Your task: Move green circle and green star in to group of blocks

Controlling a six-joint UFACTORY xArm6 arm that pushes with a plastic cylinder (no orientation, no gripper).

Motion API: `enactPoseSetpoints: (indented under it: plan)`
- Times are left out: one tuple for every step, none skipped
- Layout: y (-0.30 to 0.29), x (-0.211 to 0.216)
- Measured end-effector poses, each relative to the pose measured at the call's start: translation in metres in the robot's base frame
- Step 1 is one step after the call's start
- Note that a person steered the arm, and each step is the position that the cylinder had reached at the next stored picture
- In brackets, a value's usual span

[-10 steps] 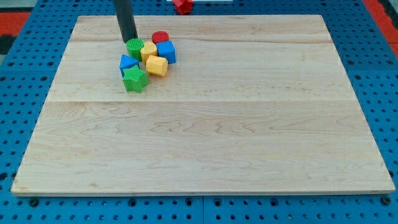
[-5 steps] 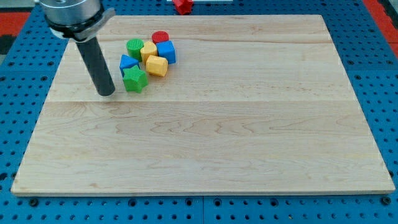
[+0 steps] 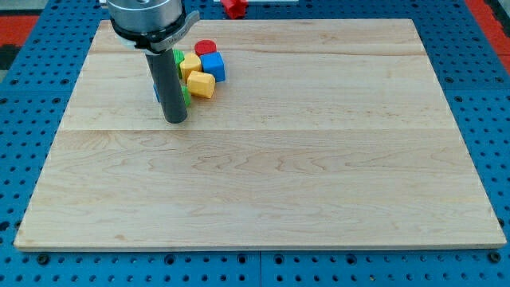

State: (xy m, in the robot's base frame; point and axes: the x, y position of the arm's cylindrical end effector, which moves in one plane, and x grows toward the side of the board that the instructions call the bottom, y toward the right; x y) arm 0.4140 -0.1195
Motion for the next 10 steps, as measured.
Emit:
enactPoseSetpoints:
  plan:
    - [0.0, -0.013]
    - [-0.001, -0.016]
    - [-0.006, -0.016]
    - [-0.008, -0.016]
    - [-0.008, -0.016]
    - [-0.008, -0.019]
    - [-0.008, -0.028]
    - [-0.006, -0.032]
    - [-0.013, -0.006]
    - [-0.015, 0.01]
